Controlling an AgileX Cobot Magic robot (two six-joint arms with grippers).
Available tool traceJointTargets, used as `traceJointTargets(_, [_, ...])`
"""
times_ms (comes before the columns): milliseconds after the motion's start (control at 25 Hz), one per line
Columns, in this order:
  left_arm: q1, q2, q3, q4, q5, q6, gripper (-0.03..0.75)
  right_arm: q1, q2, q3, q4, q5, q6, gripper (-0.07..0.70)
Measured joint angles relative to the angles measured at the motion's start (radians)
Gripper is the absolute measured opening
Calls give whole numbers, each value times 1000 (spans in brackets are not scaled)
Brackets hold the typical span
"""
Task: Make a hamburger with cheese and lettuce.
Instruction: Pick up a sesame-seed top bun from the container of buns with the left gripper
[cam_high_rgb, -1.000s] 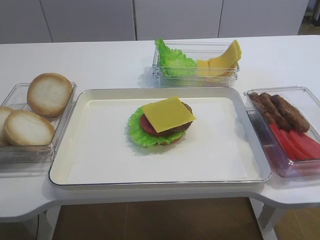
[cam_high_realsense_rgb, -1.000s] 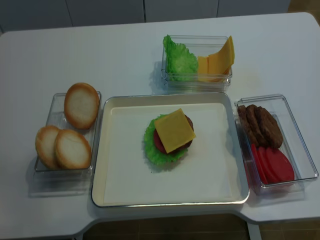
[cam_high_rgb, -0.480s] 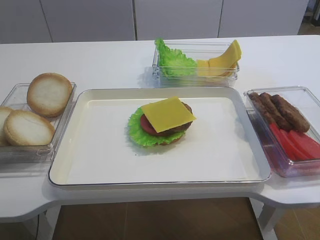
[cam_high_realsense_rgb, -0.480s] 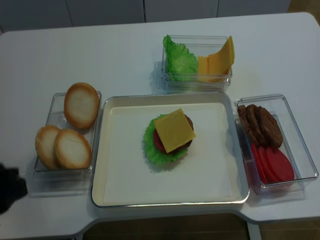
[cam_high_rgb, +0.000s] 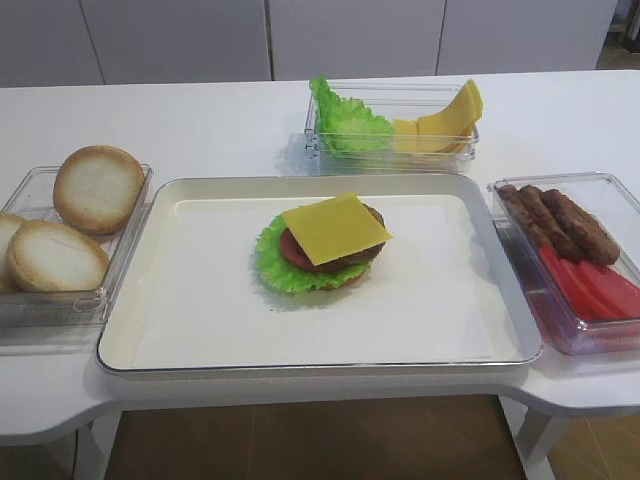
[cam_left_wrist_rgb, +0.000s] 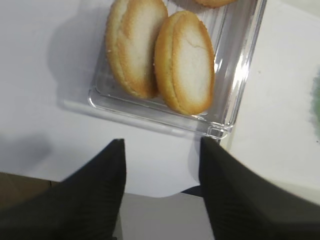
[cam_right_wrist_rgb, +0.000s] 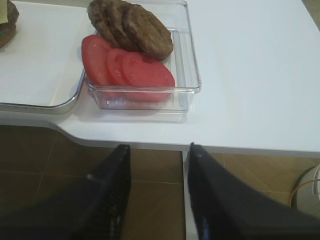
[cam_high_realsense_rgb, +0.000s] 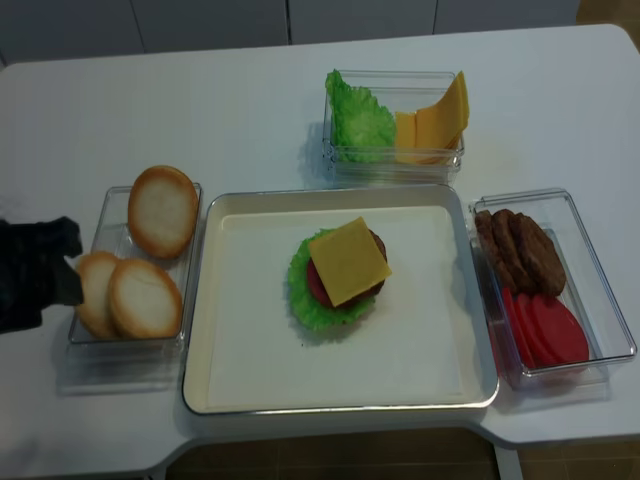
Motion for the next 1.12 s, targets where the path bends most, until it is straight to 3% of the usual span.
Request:
traceJointTargets(360, [0,141,-2,-67,-62,-11,358,0,0,0,0,0,0,308])
traceJointTargets(680, [0,165,-4,-56,-97,-41,358,0,0,0,0,0,0,302])
traceJointTargets(880, [6,171,-5,31,-105,-125,358,0,0,0,0,0,0,300])
traceJointTargets(1120, [17,173,-5,104,-129,-137,358,0,0,0,0,0,0,282])
